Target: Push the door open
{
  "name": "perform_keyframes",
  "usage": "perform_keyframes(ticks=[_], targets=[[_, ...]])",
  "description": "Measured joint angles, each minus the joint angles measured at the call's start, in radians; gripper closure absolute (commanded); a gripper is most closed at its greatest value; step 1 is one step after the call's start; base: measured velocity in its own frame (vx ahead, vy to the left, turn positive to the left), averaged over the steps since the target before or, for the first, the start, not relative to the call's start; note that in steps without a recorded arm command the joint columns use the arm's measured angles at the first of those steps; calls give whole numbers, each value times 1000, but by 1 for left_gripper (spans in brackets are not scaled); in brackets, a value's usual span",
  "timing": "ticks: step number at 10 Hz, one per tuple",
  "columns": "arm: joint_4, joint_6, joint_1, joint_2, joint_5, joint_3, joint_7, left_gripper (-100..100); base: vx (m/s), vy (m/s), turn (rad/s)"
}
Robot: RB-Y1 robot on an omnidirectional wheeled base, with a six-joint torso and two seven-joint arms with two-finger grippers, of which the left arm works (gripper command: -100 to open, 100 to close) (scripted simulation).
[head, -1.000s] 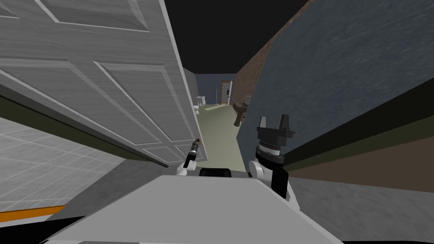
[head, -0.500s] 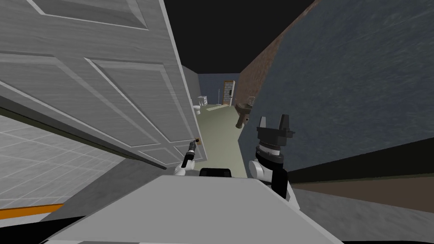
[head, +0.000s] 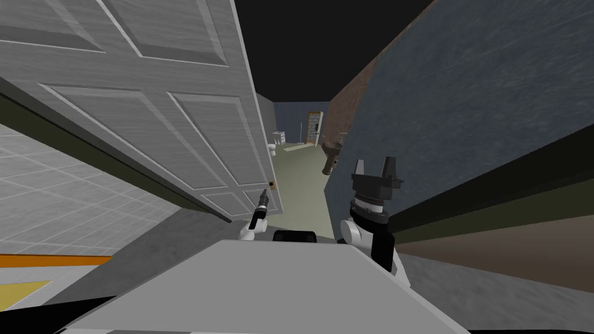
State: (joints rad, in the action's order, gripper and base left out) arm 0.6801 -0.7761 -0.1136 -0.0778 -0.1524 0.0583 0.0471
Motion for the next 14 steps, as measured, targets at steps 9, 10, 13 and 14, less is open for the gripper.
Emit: perform_keyframes(ticks=[9, 10, 13, 14], targets=[[0, -16, 7, 3, -8, 10, 5, -100, 109, 6, -17], [0, -20, 10, 3, -9, 12, 7, -100, 231, 44, -33], [-4, -31, 12, 6, -11, 15, 8, 100, 91, 7, -10], [-4, -30, 11, 6, -11, 15, 8, 100, -29, -1, -9]])
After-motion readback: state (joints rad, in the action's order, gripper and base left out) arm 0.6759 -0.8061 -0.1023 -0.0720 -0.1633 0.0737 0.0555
